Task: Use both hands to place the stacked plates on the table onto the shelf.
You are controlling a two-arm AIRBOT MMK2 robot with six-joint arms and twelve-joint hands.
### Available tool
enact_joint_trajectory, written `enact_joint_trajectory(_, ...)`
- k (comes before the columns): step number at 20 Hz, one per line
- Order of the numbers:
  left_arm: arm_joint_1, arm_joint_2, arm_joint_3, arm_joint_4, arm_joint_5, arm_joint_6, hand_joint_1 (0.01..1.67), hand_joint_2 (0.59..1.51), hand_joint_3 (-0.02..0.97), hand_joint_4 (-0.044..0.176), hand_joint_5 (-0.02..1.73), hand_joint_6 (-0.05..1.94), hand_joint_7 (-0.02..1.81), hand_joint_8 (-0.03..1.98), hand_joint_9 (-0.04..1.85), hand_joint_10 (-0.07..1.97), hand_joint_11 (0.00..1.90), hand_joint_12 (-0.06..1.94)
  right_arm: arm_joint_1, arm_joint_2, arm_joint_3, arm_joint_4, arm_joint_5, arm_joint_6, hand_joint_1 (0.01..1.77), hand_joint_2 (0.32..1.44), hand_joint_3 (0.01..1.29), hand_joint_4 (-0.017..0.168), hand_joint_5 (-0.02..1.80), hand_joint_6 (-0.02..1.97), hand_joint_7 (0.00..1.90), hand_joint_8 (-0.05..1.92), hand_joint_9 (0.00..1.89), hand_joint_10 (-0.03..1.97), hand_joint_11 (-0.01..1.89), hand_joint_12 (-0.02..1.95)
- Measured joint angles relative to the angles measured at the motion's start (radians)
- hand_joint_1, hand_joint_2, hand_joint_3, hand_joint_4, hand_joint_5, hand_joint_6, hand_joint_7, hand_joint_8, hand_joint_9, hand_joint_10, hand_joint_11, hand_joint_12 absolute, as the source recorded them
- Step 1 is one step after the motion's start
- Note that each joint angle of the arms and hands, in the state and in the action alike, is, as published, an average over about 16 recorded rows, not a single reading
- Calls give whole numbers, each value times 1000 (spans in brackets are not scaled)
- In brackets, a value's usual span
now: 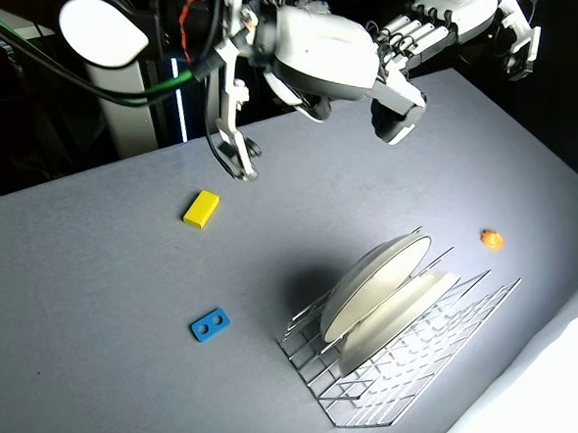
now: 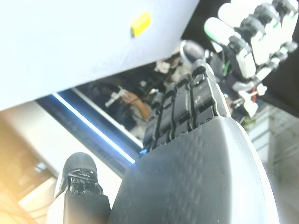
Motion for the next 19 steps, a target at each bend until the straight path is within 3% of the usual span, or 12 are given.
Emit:
enact_joint_trajectory(9,0,0,0,0,1,0,19,1137,19,4,22,7,12,-11,18,-59,16,7,-42,136,-96,-213,9,216,912,1004,9,3,419,1066,453,1194,415,1311,261,1571)
enact_joint_trajectory(19,0,0,-1,0,1,0,18,1137,19,4,22,7,14,-10,17,-60,15,8,-56,223,-128,-465,59,475,926,1015,9,3,471,1006,492,1111,431,1260,263,1536)
